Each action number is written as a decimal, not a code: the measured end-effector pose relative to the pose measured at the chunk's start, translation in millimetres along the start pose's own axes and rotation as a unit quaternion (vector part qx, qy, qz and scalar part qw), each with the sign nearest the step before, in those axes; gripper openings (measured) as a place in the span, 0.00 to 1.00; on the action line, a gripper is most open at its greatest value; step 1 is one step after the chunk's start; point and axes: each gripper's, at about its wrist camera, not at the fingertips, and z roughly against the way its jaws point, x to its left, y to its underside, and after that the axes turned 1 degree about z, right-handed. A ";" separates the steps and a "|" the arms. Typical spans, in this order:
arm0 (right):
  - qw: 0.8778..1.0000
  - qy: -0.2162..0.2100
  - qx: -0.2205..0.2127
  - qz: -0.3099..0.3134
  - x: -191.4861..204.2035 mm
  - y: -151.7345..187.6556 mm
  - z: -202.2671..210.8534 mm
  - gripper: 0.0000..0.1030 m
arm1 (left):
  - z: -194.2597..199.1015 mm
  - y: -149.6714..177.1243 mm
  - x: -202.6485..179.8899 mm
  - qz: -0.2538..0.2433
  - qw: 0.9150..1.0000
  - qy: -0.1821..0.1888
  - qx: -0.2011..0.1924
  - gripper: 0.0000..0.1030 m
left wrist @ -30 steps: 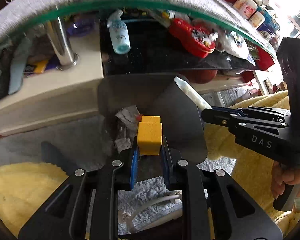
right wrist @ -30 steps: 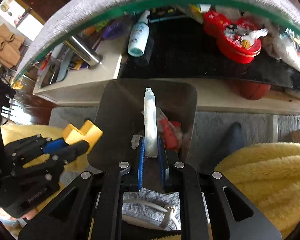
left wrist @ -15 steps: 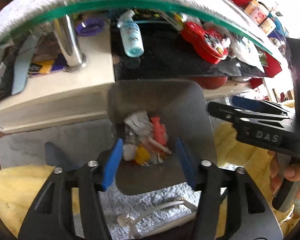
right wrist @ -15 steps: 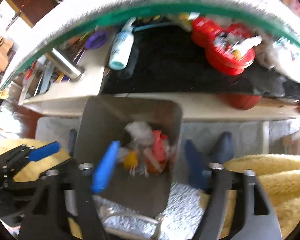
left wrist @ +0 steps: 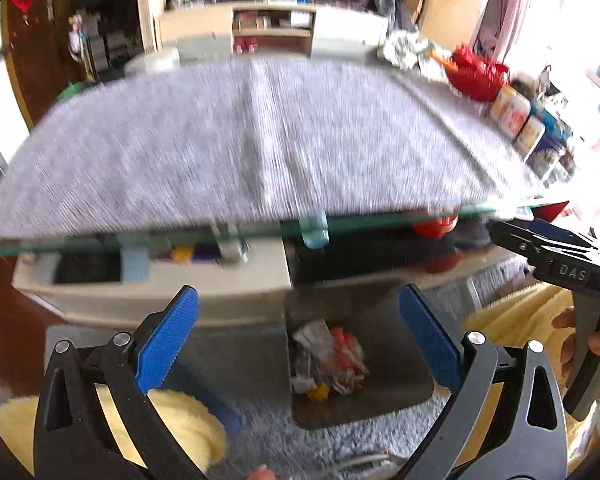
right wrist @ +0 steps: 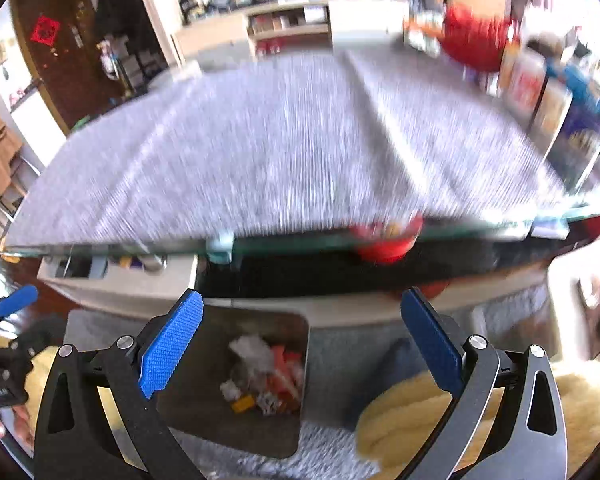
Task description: Collect trash
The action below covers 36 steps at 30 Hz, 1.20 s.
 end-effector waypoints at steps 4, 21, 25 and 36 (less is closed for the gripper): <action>0.999 0.017 -0.046 0.006 2.9 -17.1 37.8 0.97 | 36.4 -17.8 -1.3 -0.006 0.998 -0.022 -0.064 0.92; 0.983 0.040 -0.181 -0.006 13.4 -44.8 135.5 0.97 | 140.8 -60.2 -22.1 -0.007 0.972 -0.069 -0.224 0.92; 0.979 0.041 -0.201 -0.007 15.0 -41.4 150.3 0.97 | 145.5 -56.2 -21.1 0.002 0.972 -0.070 -0.226 0.92; 0.973 0.049 -0.227 0.003 22.9 -40.8 167.4 0.97 | 155.8 -52.0 -23.3 0.001 0.969 -0.071 -0.237 0.92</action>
